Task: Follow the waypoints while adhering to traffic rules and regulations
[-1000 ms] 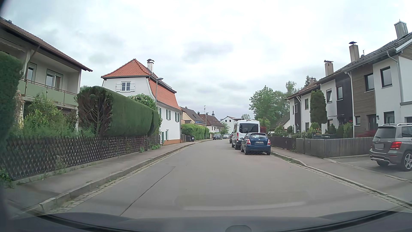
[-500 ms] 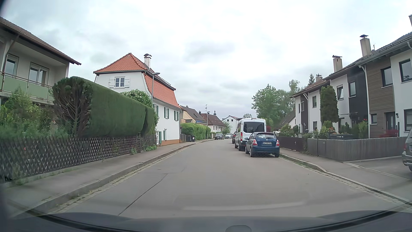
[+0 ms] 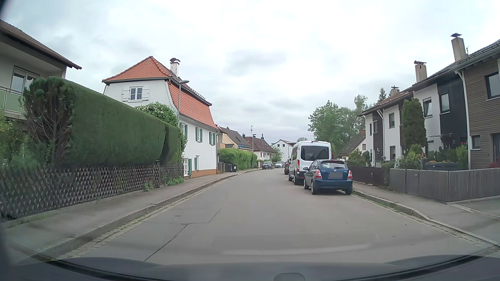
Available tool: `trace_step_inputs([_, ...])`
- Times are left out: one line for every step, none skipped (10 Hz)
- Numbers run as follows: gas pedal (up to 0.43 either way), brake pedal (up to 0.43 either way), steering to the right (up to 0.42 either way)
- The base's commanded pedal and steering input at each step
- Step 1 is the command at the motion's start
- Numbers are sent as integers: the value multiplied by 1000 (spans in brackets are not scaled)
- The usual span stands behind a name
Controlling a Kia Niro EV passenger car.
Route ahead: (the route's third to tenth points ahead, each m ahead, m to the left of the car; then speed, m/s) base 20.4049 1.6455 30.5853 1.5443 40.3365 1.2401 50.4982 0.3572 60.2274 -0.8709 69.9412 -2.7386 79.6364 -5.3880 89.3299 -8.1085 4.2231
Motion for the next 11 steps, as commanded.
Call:
trace_step_inputs([79,0,-11])
trace_step_inputs([79,0,-11])
trace_step_inputs([67,0,-9])
trace_step_inputs([67,0,-9])
trace_step_inputs([67,0,-10])
trace_step_inputs([67,0,-10])
trace_step_inputs([67,0,-10])
trace_step_inputs([67,0,-9])
trace_step_inputs([79,0,-10])
trace_step_inputs([79,0,-9])
trace_step_inputs([79,0,-9])
